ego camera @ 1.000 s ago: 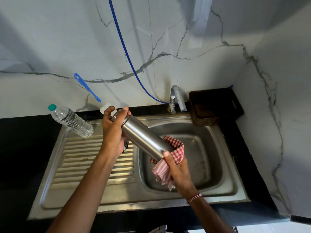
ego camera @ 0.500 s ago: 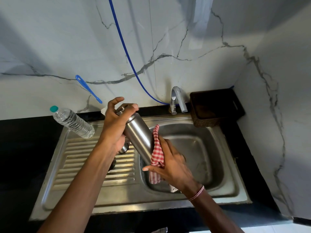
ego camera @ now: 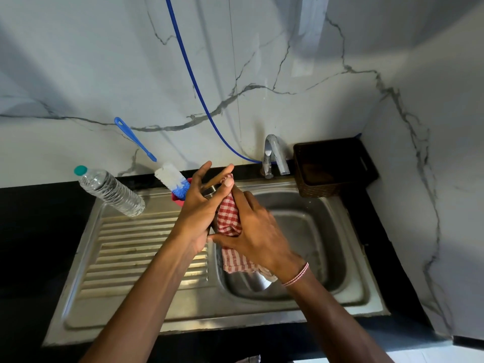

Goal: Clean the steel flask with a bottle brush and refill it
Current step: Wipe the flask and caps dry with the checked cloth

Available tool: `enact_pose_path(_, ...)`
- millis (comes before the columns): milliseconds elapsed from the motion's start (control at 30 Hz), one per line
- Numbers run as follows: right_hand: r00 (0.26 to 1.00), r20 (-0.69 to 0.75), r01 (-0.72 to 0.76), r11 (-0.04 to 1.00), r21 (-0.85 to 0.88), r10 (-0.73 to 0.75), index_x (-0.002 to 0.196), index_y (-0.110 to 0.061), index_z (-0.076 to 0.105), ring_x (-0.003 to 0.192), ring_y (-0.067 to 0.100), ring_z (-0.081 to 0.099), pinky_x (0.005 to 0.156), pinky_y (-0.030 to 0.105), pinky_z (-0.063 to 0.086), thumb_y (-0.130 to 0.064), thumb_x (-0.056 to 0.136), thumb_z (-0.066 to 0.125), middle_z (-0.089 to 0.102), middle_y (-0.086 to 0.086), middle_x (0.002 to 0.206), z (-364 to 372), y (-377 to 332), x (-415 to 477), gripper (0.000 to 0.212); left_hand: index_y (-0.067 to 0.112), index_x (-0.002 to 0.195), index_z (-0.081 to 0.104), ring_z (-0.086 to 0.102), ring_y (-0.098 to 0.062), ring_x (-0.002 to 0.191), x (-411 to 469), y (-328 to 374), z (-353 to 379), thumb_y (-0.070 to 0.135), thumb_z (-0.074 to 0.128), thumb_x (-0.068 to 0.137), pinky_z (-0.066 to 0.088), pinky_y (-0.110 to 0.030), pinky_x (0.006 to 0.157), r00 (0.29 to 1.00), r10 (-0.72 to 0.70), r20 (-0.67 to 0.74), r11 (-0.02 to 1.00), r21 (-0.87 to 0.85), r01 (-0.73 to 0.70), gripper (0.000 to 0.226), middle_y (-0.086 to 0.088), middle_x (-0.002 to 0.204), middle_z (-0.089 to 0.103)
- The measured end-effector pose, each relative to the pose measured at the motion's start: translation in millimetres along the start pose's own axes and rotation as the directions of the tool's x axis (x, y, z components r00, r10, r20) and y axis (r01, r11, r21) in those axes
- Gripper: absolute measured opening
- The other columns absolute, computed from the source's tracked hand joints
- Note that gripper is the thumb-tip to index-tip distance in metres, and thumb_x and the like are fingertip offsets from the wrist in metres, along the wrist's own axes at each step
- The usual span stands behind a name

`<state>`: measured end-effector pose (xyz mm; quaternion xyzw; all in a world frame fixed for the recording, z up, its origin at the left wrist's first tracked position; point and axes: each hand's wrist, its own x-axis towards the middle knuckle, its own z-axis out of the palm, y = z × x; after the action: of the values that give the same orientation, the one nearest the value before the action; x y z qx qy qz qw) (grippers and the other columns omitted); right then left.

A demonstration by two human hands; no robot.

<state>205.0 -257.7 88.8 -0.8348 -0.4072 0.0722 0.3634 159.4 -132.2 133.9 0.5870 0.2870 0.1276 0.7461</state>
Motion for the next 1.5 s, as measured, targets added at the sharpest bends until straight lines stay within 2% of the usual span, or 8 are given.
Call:
enact_pose_path(133,0.990,0.131,-0.092,0.955,0.284,0.056,0.137,-0.029,0.047,0.101,0.007,0.067,0.094,0.039,0.057,-0.049,0.066,0.088,0.068,-0.011,0.116,-13,7,14,0.084,0.030,0.159,0.026,0.058,0.005,0.127,-2,3,-4,0.032,0.070,0.089,0.049,-0.029,0.104,0.991,-0.011,0.131,0.998,0.066,0.002,0.082,0.022,0.137,0.064)
enact_pose_path(267,0.959,0.274,-0.211,0.829,0.518,0.073,0.127,-0.027,0.059,0.100,0.010,0.072,0.094,0.041,0.059,-0.025,0.067,0.092,0.074,-0.005,0.109,-15,13,21,0.069,0.023,0.160,0.023,0.056,-0.001,0.133,1,1,-7,0.029,0.072,0.086,0.046,-0.037,0.110,0.982,-0.062,0.178,0.998,0.041,0.056,0.089,0.015,0.137,0.066)
enact_pose_path(433,0.934,0.344,-0.306,0.719,0.624,0.098,0.119,-0.016,0.066,0.096,0.018,0.074,0.092,0.041,0.059,-0.006,0.072,0.087,0.077,0.003,0.102,-7,12,20,0.052,0.021,0.158,0.026,0.070,-0.011,0.115,5,-6,-6,0.023,0.077,0.080,0.056,-0.034,0.090,0.986,-0.118,0.119,0.992,-0.019,0.121,0.094,0.000,0.121,0.076)
enact_pose_path(700,0.979,0.175,-0.178,0.874,0.453,0.108,0.122,-0.025,0.064,0.090,0.003,0.073,0.087,0.032,0.060,-0.035,0.068,0.090,0.076,-0.009,0.103,8,3,5,0.061,0.032,0.154,0.035,0.069,-0.025,0.119,1,-19,-18,0.024,0.080,0.079,0.056,-0.049,0.099,0.993,-0.108,0.039,0.994,-0.005,0.108,0.088,-0.006,0.116,0.077)
enact_pose_path(933,0.997,0.041,-0.074,0.912,0.404,0.063,0.122,-0.028,0.065,0.084,-0.004,0.070,0.082,0.019,0.058,-0.042,0.069,0.091,0.076,-0.013,0.098,22,-22,11,0.060,0.029,0.155,0.032,0.071,-0.020,0.115,-6,-8,-41,0.023,0.076,0.083,0.060,-0.030,0.083,0.998,0.018,-0.059,0.997,-0.074,-0.022,0.085,-0.006,0.119,0.076)
enact_pose_path(1133,0.991,-0.131,0.068,0.954,0.293,-0.030,0.128,-0.031,0.067,0.081,-0.001,0.069,0.078,0.021,0.057,-0.050,0.072,0.087,0.077,-0.010,0.102,36,-52,19,0.062,0.025,0.142,0.047,0.074,-0.026,0.110,-12,6,-69,0.012,0.073,0.092,0.062,-0.040,0.088,0.959,0.094,-0.269,0.978,-0.158,-0.140,0.058,-0.002,0.117,0.077)
enact_pose_path(1367,0.823,-0.444,0.393,0.920,-0.008,-0.355,0.112,-0.015,0.078,0.110,0.014,0.072,0.091,0.029,0.060,-0.021,0.076,0.090,0.074,0.003,0.121,81,-64,13,0.039,0.025,0.132,0.057,0.077,-0.026,0.089,-18,6,-95,0.021,0.085,0.085,0.060,-0.038,0.072,0.852,0.115,-0.510,0.937,-0.228,-0.263,0.055,-0.012,0.113,0.076)
enact_pose_path(1500,0.716,-0.458,0.565,0.823,-0.065,-0.527,0.108,-0.012,0.079,0.115,0.016,0.070,0.098,0.030,0.057,-0.018,0.080,0.089,0.075,0.006,0.118,96,-48,7,0.030,0.027,0.129,0.056,0.076,-0.020,0.083,-25,3,-103,0.025,0.086,0.083,0.060,-0.034,0.069,0.791,0.114,-0.601,0.934,-0.206,-0.290,0.055,-0.012,0.105,0.076)
